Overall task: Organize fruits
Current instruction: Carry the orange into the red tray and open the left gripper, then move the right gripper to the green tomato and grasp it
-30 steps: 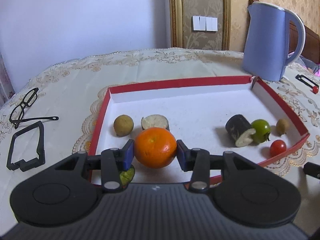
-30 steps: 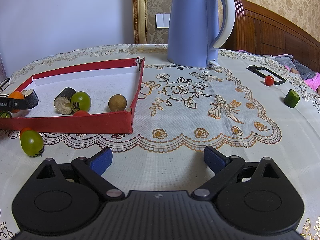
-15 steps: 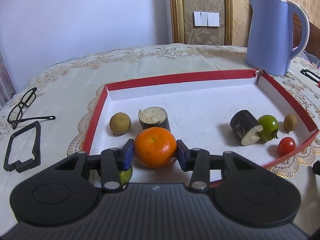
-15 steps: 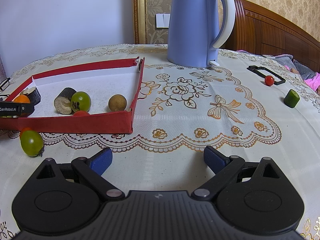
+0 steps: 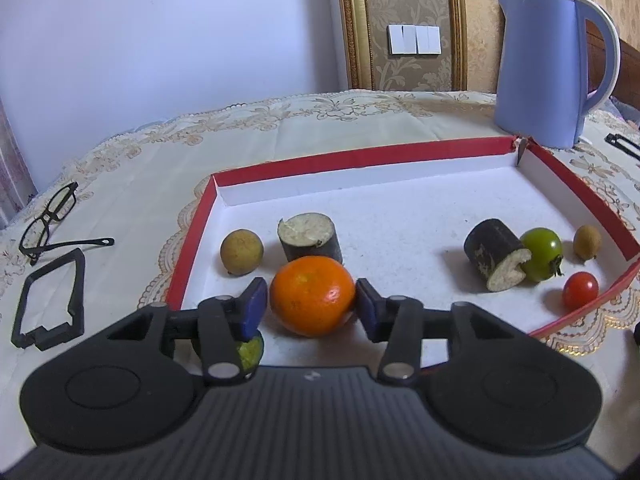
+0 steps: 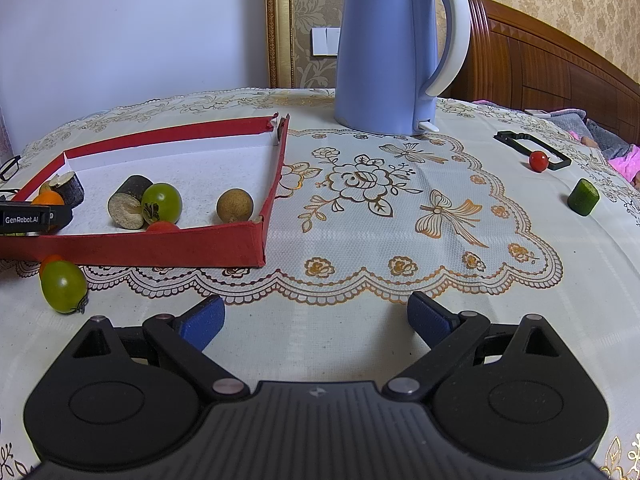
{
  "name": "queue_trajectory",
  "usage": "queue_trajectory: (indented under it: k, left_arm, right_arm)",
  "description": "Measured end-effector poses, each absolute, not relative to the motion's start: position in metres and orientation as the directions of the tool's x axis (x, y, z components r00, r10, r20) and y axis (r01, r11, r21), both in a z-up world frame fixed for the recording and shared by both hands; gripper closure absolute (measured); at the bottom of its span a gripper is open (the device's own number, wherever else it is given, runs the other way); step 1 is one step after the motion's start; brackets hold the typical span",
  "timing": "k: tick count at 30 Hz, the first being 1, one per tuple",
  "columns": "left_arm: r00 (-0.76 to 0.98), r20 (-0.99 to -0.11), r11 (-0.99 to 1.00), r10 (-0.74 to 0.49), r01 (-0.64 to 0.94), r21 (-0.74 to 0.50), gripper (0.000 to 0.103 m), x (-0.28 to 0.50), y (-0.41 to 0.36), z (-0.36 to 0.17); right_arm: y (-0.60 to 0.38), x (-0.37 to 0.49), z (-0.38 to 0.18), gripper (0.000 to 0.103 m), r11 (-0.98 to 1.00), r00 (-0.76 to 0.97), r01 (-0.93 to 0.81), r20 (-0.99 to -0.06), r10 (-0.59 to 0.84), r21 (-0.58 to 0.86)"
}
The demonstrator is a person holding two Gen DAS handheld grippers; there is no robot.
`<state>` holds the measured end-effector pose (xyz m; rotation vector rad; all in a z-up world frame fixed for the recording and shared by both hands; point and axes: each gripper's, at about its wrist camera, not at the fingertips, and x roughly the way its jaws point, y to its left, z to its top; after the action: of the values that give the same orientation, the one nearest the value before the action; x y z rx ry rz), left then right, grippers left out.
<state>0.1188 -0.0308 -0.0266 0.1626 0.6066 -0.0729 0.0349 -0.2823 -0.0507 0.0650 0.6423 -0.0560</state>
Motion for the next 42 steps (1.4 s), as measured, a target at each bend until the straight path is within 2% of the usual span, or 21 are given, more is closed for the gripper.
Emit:
queue_trajectory:
  k: [3, 7, 9, 10, 14, 22, 30, 36, 42]
  left_arm:
    - [0.828, -0.561, 0.984, -0.012, 0.11, 0.141, 0.034, 0.113, -0.032, -0.024]
    - [0.838, -0.546, 0.984, -0.01, 0.106, 0.145, 0.029, 0.104, -0.029, -0.019]
    - [0.839, -0.544, 0.984, -0.007, 0.103, 0.147, 0.018, 0.099, -0.027, -0.017]
    - [0.843, -0.538, 0.984, 0.0, 0.095, 0.149, 0.017, 0.096, -0.026, -0.017]
    - [0.852, -0.523, 0.985, 0.012, 0.078, 0.151, 0.017, 0.084, -0.02, -0.015]
    - [0.865, -0.502, 0.993, 0.005, 0.054, 0.103, 0.009, 0.055, -0.006, -0.006]
    - [0.842, -0.539, 0.994, 0.001, 0.057, 0.091, 0.007, 0.039, 0.004, -0.017]
    - [0.797, -0.603, 1.0, -0.022, 0.02, -0.011, 0.007, 0.049, 0.011, -0.026]
    - [0.803, -0.595, 1.0, 0.02, -0.026, -0.001, 0.004, 0.059, 0.007, -0.03]
  right_arm:
    - [-0.282, 0.035, -0.051, 0.004, 0.996, 0.799, 0.072, -0.6, -0.032, 0.043]
    - [-0.282, 0.035, -0.051, 0.004, 0.996, 0.799, 0.072, -0.6, -0.032, 0.043]
    - [-0.282, 0.035, -0.051, 0.004, 0.996, 0.799, 0.072, -0.6, -0.032, 0.043]
    - [-0.282, 0.035, -0.051, 0.004, 0.996, 0.799, 0.072, -0.6, -0.032, 0.043]
    - [-0.282, 0.035, -0.051, 0.004, 0.996, 0.799, 0.073, -0.6, -0.033, 0.042]
    - [-0.282, 0.036, -0.051, 0.003, 0.996, 0.798, 0.075, -0.602, -0.036, 0.039]
    - [-0.282, 0.036, -0.052, 0.003, 0.996, 0.798, 0.075, -0.602, -0.037, 0.038]
    - [-0.282, 0.036, -0.052, 0.002, 0.996, 0.798, 0.075, -0.602, -0.037, 0.038]
    - [-0.283, 0.036, -0.051, 0.002, 0.996, 0.798, 0.075, -0.602, -0.037, 0.038]
